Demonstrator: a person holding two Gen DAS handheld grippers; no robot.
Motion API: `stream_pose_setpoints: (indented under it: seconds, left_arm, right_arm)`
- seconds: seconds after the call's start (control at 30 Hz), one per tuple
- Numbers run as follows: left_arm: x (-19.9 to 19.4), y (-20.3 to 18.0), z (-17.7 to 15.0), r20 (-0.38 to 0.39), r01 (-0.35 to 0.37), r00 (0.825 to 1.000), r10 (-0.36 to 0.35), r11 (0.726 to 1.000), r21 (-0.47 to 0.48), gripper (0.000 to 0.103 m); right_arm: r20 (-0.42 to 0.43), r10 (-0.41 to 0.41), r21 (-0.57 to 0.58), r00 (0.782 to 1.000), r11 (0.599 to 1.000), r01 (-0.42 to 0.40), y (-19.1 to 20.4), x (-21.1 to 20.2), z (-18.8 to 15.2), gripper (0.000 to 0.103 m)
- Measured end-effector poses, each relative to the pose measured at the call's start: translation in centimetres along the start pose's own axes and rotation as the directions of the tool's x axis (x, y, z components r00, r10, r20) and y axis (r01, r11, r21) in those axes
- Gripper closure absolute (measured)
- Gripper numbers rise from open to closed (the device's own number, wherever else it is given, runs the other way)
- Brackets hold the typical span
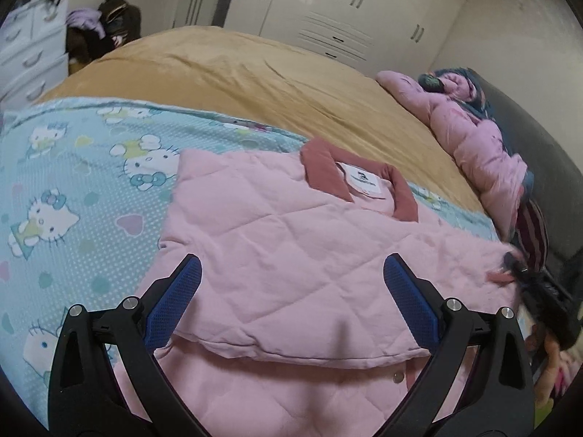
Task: Fold large clothes
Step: 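Release the sleeve with the left gripper while the right gripper grasps the hem edge, then open the right gripper to release the ribbed cuff onto the jacket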
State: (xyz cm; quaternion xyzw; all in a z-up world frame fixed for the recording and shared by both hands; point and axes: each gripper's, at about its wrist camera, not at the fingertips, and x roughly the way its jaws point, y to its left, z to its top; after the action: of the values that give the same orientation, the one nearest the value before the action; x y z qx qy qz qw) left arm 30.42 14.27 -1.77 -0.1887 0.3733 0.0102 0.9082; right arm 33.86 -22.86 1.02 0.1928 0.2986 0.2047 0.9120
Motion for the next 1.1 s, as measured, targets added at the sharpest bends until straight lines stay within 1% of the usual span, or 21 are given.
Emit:
stream_pose_setpoints:
  seconds: [0.1, 0.13, 0.2, 0.27, 0.3, 0.37, 0.4, 0.47, 0.5, 0.53, 0.57, 0.6, 0.63, 0.67, 0.73, 0.8, 0.87, 0.97, 1.0, 1.03, 1.1]
  left_arm:
    - [0.2, 0.2, 0.0, 0.003, 0.017, 1.000, -0.016, 1.000, -0.015, 0.009]
    - [0.3, 0.2, -0.1, 0.005, 0.022, 1.000, -0.021, 1.000, -0.020, 0.009]
    - [0.5, 0.2, -0.1, 0.005, 0.050, 0.999, -0.050, 0.998, -0.031, 0.009]
    - [1.0, 0.0, -0.3, 0.002, 0.087, 0.996, -0.087, 0.995, -0.050, 0.009]
    - [1.3, -0.1, -0.4, -0.001, 0.090, 0.996, -0.090, 0.995, -0.051, 0.009]
    - [2.0, -0.7, -0.8, -0.027, 0.088, 0.996, -0.089, 0.996, -0.031, 0.010]
    - [2.2, -1.0, -0.9, -0.033, 0.084, 0.996, -0.084, 0.996, -0.019, 0.010]
    - [2.6, -1.7, -1.1, -0.043, 0.073, 0.996, -0.073, 0.997, 0.009, 0.010]
    - [2.6, -1.9, -1.2, -0.046, 0.080, 0.996, -0.079, 0.997, 0.016, 0.010]
    - [2.8, -2.2, -1.3, -0.051, 0.092, 0.995, -0.091, 0.995, 0.023, 0.013]
    - [2.9, -2.5, -1.4, -0.057, 0.099, 0.994, -0.097, 0.995, 0.030, 0.020]
    - [3.1, -2.7, -1.5, -0.061, 0.100, 0.993, -0.098, 0.994, 0.036, 0.023]
    - [3.4, -2.9, -1.7, -0.070, 0.103, 0.993, -0.100, 0.994, 0.047, 0.030]
    - [3.6, -3.1, -1.9, -0.077, 0.103, 0.992, -0.098, 0.993, 0.055, 0.035]
    - [4.2, -3.6, -2.2, -0.095, 0.091, 0.992, -0.084, 0.993, 0.080, 0.041]
    - [4.8, -3.5, -2.4, -0.113, 0.084, 0.991, -0.076, 0.994, 0.075, 0.043]
    - [5.4, -3.4, -2.6, -0.128, 0.085, 0.989, -0.078, 0.995, 0.049, 0.044]
    - [6.2, -3.5, -2.9, -0.147, 0.066, 0.987, -0.057, 0.996, 0.059, 0.044]
    - [6.4, -3.4, -3.0, -0.152, 0.059, 0.987, -0.049, 0.996, 0.064, 0.044]
    - [6.6, -3.4, -3.0, -0.156, 0.055, 0.987, -0.044, 0.996, 0.066, 0.044]
    - [6.7, -3.4, -3.1, -0.159, 0.052, 0.986, -0.041, 0.997, 0.064, 0.044]
  right_arm:
    - [0.078, -0.026, -0.139, 0.997, 0.990, 0.037, 2.4, -1.3, 1.6, 0.091]
    - [0.112, -0.045, -0.179, 0.993, 0.982, 0.065, 3.2, -1.7, 1.8, 0.091]
    - [0.140, -0.079, -0.198, 0.987, 0.974, 0.106, 3.7, -2.0, 1.8, 0.091]
    - [0.143, -0.094, -0.197, 0.985, 0.973, 0.121, 3.5, -1.6, 1.7, 0.091]
    - [0.141, -0.111, -0.203, 0.984, 0.969, 0.139, 3.3, -1.2, 1.6, 0.091]
    - [0.123, -0.171, -0.227, 0.978, 0.954, 0.195, 3.1, 0.1, 1.2, 0.091]
    - [0.114, -0.186, -0.216, 0.976, 0.954, 0.207, 2.6, 0.5, 1.1, 0.091]
    - [0.100, -0.168, -0.168, 0.981, 0.969, 0.183, 1.8, 1.0, 1.2, 0.091]
    - [0.093, -0.164, -0.145, 0.982, 0.974, 0.177, 1.3, 1.1, 1.2, 0.091]
    - [0.091, -0.169, -0.137, 0.981, 0.974, 0.181, 1.0, 1.3, 1.0, 0.091]
    - [0.090, -0.176, -0.136, 0.980, 0.973, 0.187, 0.9, 1.4, 1.0, 0.091]
    - [0.088, -0.184, -0.138, 0.979, 0.971, 0.195, 0.8, 1.5, 0.9, 0.091]
    - [0.086, -0.196, -0.138, 0.977, 0.969, 0.207, 0.6, 1.5, 0.8, 0.091]
    - [0.080, -0.201, -0.133, 0.976, 0.968, 0.211, 0.4, 1.7, 0.7, 0.091]
    - [0.067, -0.204, -0.118, 0.977, 0.970, 0.211, 0.1, 2.0, 0.6, 0.091]
    - [0.053, -0.210, -0.103, 0.976, 0.971, 0.215, -0.3, 2.3, 0.5, 0.091]
    - [0.044, -0.210, -0.081, 0.977, 0.974, 0.213, -0.5, 2.3, 0.3, 0.091]
    - [0.019, -0.213, -0.062, 0.977, 0.975, 0.214, -0.8, 2.6, 0.3, 0.090]
    - [0.009, -0.232, -0.060, 0.973, 0.971, 0.232, -0.8, 2.7, 0.2, 0.087]
    - [0.007, -0.246, -0.057, 0.969, 0.967, 0.246, -0.9, 2.7, 0.3, 0.086]
    - [0.005, -0.241, -0.033, 0.970, 0.970, 0.241, -1.3, 2.4, 0.3, 0.079]
